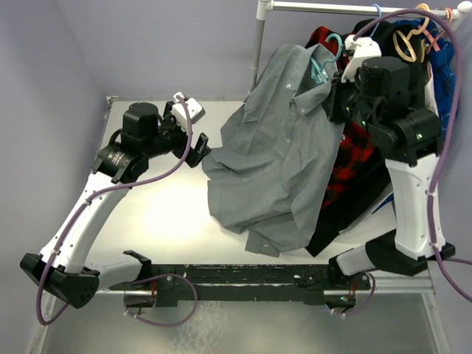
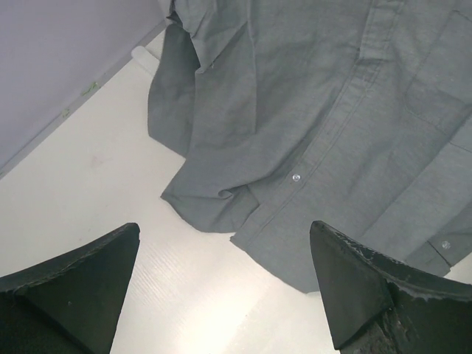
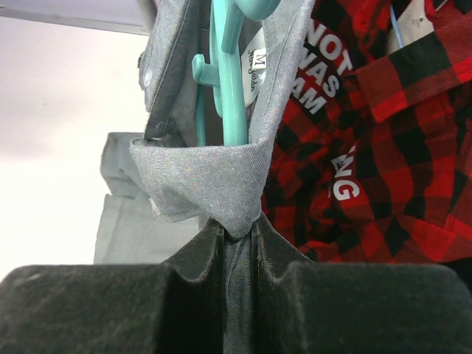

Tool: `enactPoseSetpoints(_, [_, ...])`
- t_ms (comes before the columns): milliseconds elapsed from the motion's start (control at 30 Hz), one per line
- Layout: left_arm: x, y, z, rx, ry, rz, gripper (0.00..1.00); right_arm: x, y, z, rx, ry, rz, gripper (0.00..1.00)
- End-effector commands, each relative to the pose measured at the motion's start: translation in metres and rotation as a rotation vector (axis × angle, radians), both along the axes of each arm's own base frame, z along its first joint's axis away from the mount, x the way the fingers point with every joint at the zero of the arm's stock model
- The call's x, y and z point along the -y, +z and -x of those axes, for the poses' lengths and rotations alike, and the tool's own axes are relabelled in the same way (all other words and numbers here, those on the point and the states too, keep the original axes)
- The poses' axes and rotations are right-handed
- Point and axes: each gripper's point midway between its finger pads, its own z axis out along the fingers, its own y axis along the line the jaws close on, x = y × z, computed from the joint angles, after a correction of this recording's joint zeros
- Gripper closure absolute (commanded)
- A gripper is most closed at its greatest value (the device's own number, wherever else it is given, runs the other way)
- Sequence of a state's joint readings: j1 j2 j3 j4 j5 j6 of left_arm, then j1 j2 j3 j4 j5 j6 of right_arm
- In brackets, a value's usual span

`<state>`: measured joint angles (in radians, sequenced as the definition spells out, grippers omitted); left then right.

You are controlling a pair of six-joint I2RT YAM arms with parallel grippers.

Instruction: Place the shirt on the hanger

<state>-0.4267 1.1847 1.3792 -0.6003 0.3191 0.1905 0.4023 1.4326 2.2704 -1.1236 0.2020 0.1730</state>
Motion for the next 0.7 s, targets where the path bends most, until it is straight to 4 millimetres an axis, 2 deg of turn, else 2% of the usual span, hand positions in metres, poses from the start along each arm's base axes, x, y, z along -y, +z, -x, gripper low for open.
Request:
enactPoseSetpoints(0, [0.004, 0.038, 0.009, 0.074, -0.024, 0.078, 0.00, 0.014, 0.012, -0.022, 0.045, -0.097, 0.010, 1.00])
enactPoseSetpoints(167, [0.005, 0.041, 0.014, 0.070, -0.042, 0.090, 0.00, 0.026, 0.033, -0.041, 0.122, -0.166, 0.063, 1.00])
enactPoseSetpoints(267, [0.006, 0.039, 0.016, 0.064, -0.047, 0.089, 0.00, 0.034, 0.037, -0.051, 0.146, -0.217, 0.105, 1.00])
enactPoseSetpoints(500, [0.004, 0.036, 0.013, 0.062, -0.041, 0.077, 0.00, 0.026, 0.054, -0.079, 0.219, -0.212, 0.110, 1.00])
enactPoseSetpoints(667, [0.002, 0.034, 0.011, 0.061, -0.028, 0.071, 0.00, 0.022, 0.058, -0.099, 0.251, -0.206, 0.099, 1.00])
